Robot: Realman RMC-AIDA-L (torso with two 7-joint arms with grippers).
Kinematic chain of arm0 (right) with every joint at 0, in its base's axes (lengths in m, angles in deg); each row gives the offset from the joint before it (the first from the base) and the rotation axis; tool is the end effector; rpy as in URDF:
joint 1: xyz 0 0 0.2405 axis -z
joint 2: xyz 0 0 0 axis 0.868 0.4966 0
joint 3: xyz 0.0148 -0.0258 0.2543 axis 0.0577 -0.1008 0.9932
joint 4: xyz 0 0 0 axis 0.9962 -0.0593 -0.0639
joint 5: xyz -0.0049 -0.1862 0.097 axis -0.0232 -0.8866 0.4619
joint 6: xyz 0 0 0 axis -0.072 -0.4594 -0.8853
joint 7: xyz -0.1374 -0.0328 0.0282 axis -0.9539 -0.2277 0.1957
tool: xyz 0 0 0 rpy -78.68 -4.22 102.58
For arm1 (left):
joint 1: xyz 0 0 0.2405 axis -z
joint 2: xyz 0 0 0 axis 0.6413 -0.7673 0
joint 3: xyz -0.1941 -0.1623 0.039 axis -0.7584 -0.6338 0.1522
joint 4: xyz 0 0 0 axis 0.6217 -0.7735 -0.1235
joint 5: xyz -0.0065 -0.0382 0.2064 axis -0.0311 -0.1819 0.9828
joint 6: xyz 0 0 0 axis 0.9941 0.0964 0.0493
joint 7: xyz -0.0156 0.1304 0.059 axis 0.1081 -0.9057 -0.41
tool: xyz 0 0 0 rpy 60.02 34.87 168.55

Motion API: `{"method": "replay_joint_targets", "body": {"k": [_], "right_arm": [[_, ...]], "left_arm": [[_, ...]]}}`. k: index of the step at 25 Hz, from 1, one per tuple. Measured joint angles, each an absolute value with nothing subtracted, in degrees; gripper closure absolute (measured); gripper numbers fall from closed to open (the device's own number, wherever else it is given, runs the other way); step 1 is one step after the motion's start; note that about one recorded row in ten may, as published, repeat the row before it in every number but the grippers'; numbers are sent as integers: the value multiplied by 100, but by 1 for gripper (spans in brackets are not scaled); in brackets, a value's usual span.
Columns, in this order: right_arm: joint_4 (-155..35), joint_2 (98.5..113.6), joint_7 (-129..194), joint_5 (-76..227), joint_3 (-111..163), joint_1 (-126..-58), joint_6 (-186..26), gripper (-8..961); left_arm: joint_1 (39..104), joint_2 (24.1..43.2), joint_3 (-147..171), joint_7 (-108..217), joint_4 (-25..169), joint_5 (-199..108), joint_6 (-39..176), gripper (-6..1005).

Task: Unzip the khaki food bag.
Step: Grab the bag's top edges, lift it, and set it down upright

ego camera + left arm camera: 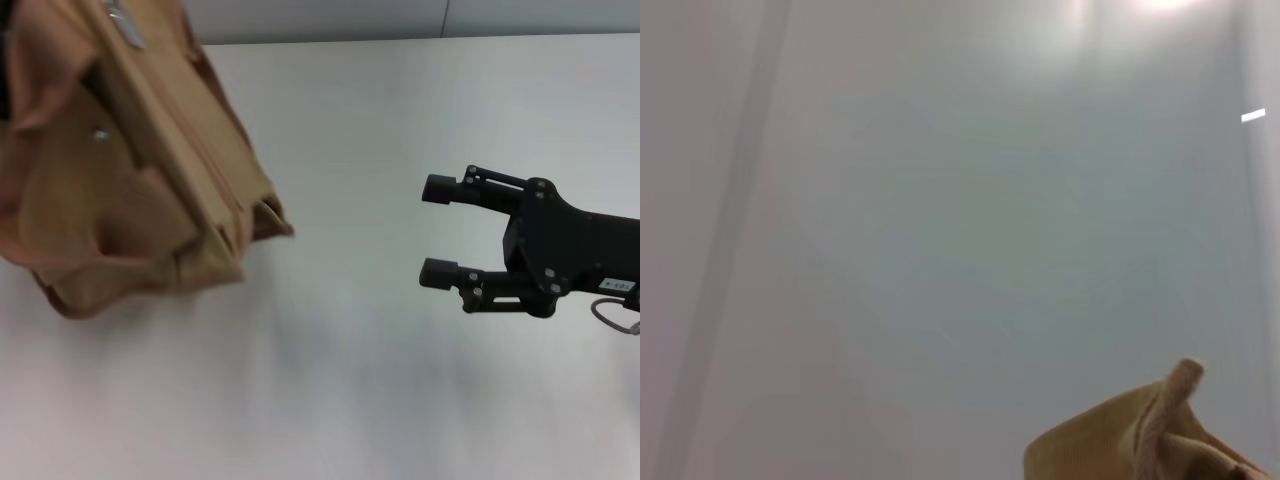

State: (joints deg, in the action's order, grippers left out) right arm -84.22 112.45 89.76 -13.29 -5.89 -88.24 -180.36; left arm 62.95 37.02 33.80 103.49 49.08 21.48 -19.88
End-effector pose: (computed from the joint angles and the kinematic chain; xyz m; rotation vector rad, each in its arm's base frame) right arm 0.2373 0.2781 -0.0021 -2.7306 0.2420 1.2653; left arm -0.2885 0.3104 0.0674 -1.9278 -0.2683 -1.1985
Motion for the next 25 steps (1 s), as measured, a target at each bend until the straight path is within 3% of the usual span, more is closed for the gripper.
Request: {"method": "replay_joint_targets", "body": {"k": [16,25], "right_arm": [[-6023,11303,5248,283,-540,-8628,-17090,112],[-4083,11324,2410,523,-49,-8957,-16283,113]], "left_arm": [[6618,3790,4931,7443,7232,2169,-2095,931],[6878,3793,4909,7244,7570,2183,-2066,931]]}}
